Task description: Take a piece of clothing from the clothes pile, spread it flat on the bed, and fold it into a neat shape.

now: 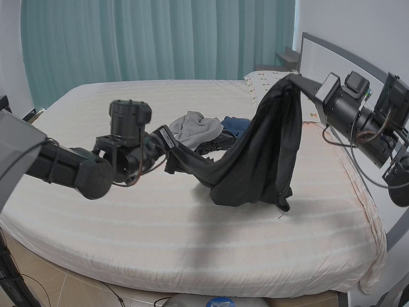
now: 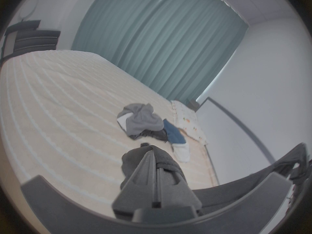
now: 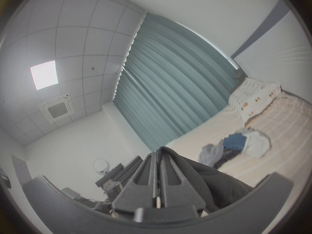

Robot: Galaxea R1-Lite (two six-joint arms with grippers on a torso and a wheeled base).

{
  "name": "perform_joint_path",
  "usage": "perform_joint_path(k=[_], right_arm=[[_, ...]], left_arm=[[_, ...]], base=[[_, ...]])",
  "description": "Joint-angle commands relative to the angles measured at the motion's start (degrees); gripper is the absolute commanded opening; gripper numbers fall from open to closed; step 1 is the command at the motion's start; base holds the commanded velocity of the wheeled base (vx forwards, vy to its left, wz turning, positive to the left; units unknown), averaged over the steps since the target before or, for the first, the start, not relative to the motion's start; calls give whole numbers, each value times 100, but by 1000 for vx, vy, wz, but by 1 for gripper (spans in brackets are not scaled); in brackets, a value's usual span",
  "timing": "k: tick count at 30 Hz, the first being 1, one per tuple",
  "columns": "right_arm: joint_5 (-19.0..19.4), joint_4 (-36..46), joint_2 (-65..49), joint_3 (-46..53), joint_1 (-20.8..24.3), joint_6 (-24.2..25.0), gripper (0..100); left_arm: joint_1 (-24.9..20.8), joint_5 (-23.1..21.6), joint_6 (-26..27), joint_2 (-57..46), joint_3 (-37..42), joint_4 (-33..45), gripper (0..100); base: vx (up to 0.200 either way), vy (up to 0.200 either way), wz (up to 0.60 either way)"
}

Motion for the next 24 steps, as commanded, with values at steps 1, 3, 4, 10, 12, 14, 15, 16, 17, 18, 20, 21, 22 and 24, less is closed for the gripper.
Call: perform_joint_path(k=[1, 3, 4, 10, 12, 14, 15, 16, 17, 18, 20, 21, 22, 24], right_arm=[[-154, -32, 390, 135, -140, -13, 0], [-119, -50, 522, 654, -219, -13, 0], [-146, -50, 610, 742, -263, -4, 0], [-225, -59, 926, 1102, -412, 119, 0], [-207, -59, 900, 1234, -412, 225, 0], [-181, -138, 900, 1445, -360, 445, 0], [-163, -226, 891, 1603, -333, 497, 0], [-163, -305, 909, 1761, -324, 506, 0], [-172, -393, 926, 1875, -307, 515, 0], [-190, -472, 944, 1937, -307, 515, 0], [-207, -604, 1032, 2025, -316, 515, 0], [-234, -621, 1093, 2042, -316, 524, 0], [-242, -630, 1111, 2042, -324, 524, 0], [-251, -630, 1207, 2077, -360, 524, 0]], left_arm=[[312, -62, -259, -878, 354, 259, 0], [329, -168, -277, -1054, 873, 268, 0], [338, -229, -286, -1089, 1022, 268, 0], [303, -370, -294, -1353, 1919, 171, 0], [312, -387, -303, -1379, 2068, 145, 0], [312, -484, -391, -1414, 2367, 65, 0], [312, -572, -426, -1441, 2516, 30, 0], [312, -686, -417, -1467, 2683, 13, 0], [312, -800, -400, -1476, 2789, 4, 0], [312, -862, -400, -1485, 2850, -5, 0], [276, -941, -470, -1476, 2965, -75, 0], [268, -932, -523, -1441, 2982, -128, 0], [268, -923, -540, -1432, 2991, -137, 0], [241, -941, -751, -1432, 3017, -225, 0]], base=[[0, 0, 0], [0, 0, 0], [0, 0, 0], [0, 0, 0], [0, 0, 0], [0, 0, 0], [0, 0, 0], [0, 0, 0], [0, 0, 0], [0, 0, 0], [0, 0, 0], [0, 0, 0], [0, 0, 0], [0, 0, 0]])
